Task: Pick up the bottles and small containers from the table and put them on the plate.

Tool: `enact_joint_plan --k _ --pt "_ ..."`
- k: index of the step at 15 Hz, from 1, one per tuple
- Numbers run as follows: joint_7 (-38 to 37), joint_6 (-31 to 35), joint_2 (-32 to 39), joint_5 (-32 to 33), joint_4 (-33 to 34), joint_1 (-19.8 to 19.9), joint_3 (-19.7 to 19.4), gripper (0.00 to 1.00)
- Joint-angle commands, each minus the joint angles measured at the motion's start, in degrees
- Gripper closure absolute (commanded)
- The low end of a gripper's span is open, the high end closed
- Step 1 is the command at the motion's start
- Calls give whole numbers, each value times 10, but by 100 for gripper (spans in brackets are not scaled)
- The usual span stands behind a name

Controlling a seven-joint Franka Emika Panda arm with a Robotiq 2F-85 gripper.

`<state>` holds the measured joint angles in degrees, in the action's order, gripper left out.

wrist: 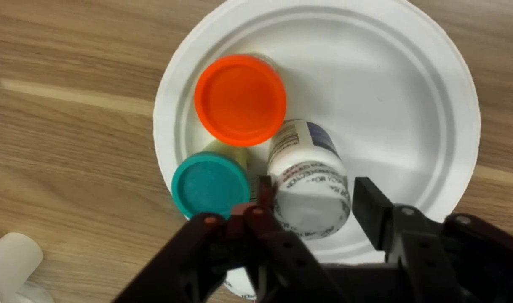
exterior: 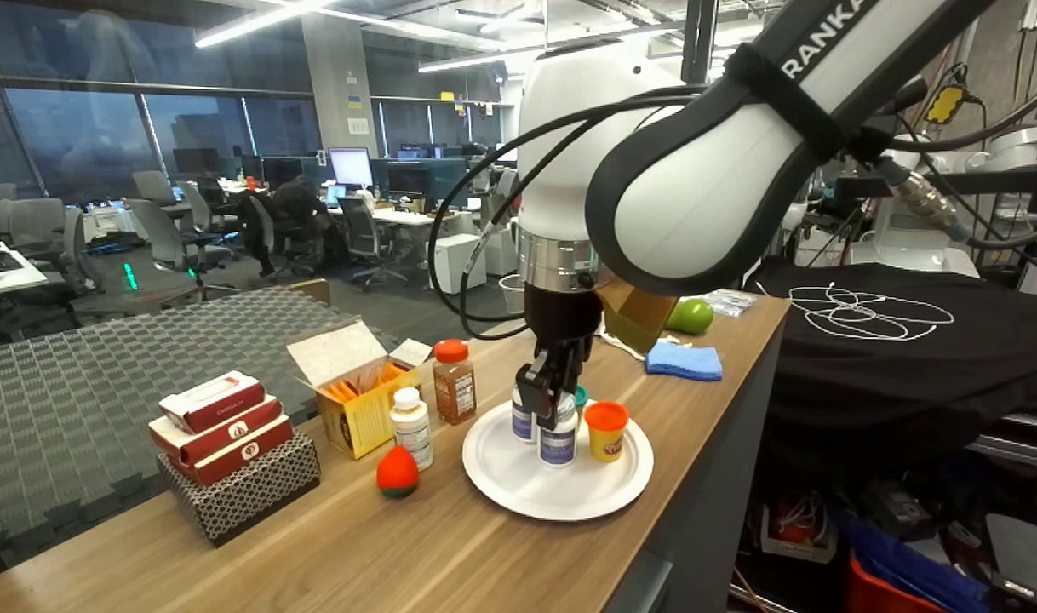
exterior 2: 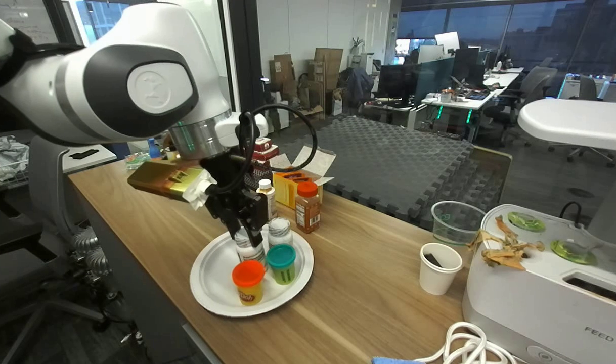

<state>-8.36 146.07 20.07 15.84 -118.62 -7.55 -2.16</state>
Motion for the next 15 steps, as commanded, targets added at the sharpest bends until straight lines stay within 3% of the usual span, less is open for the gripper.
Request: enact_joint_plan --k 1,3,4,9,15 --pt "2 7 -12 3 -10 3 0 16" --pt "-1 5 -13 4 -11 2 -2 1" --pt "-3 6 -14 6 -12 2 -3 0" --pt "-18 -16 -26 21 -2 -7 -12 0" --pt "69 -152 -36 1 108 4 18 0"
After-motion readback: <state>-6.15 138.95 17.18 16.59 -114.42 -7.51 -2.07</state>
